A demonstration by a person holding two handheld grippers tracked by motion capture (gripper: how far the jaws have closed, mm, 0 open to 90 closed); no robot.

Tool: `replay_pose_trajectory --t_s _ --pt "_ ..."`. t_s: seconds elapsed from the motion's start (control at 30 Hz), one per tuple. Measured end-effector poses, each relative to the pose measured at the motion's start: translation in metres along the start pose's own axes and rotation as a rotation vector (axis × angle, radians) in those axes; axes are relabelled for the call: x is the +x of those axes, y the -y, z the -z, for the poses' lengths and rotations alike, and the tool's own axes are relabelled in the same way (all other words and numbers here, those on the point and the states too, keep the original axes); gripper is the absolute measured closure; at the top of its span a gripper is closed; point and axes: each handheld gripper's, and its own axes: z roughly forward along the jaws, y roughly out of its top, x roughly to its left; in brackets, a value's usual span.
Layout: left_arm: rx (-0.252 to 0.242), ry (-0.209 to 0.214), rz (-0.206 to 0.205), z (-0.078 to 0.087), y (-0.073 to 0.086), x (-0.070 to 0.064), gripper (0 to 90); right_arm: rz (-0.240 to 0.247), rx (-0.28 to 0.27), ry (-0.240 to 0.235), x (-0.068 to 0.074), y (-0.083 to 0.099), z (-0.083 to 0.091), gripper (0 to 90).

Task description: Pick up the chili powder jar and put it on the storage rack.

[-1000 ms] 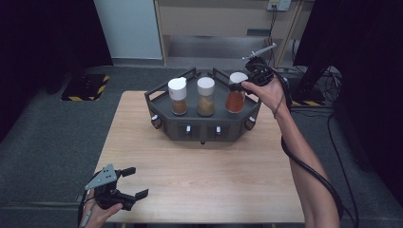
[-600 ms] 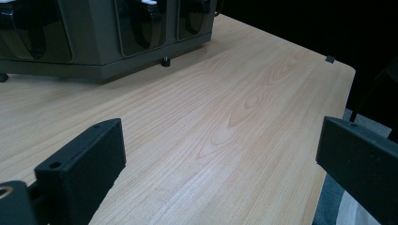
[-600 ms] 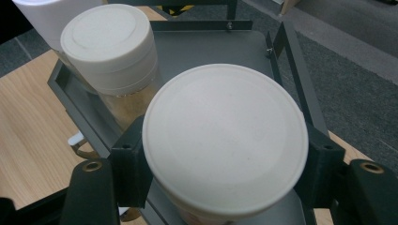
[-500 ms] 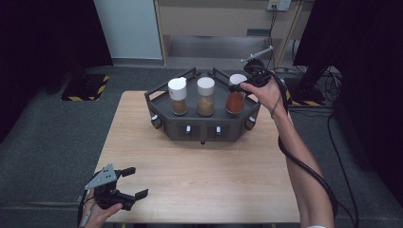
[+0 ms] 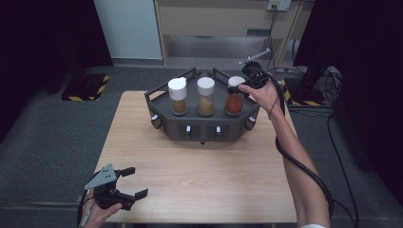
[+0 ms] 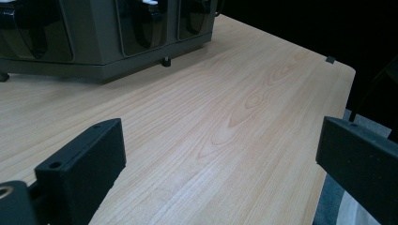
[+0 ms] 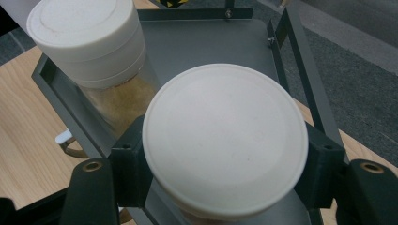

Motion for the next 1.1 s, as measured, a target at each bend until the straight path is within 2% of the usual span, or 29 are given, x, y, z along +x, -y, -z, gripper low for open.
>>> replay_pose_trajectory --t_s 0.63,0.67,0.73,0.83,0.93,1.1 --pt "0.004 0.0 -0.003 0.0 0.0 -0.001 0.8 -0.024 -0.006 0.001 -0.003 0.007 -0.002 34.1" --pt "0.004 0.001 -0.004 0.0 -0.001 -0.001 0.7 -0.021 -0.012 0.001 -0.004 0.009 -0.002 32.9" --pt "0.005 0.001 -0.005 0.0 -0.001 -0.001 0.7 -0.034 -0.038 -0.018 -0.007 0.014 -0.003 20.6" --pt "0.005 0.001 -0.004 0.0 -0.001 -0.001 0.7 -0.025 -0.032 0.007 -0.003 0.014 -0.004 8.9" --pt "0.004 0.001 -0.005 0.0 -0.001 -0.001 0.7 -0.028 -0.046 0.022 -0.001 0.016 -0.004 7.0" --pt "0.005 0.002 -0.005 0.0 -0.001 -0.001 0.7 -0.033 -0.043 0.009 -0.003 0.016 -0.003 6.5"
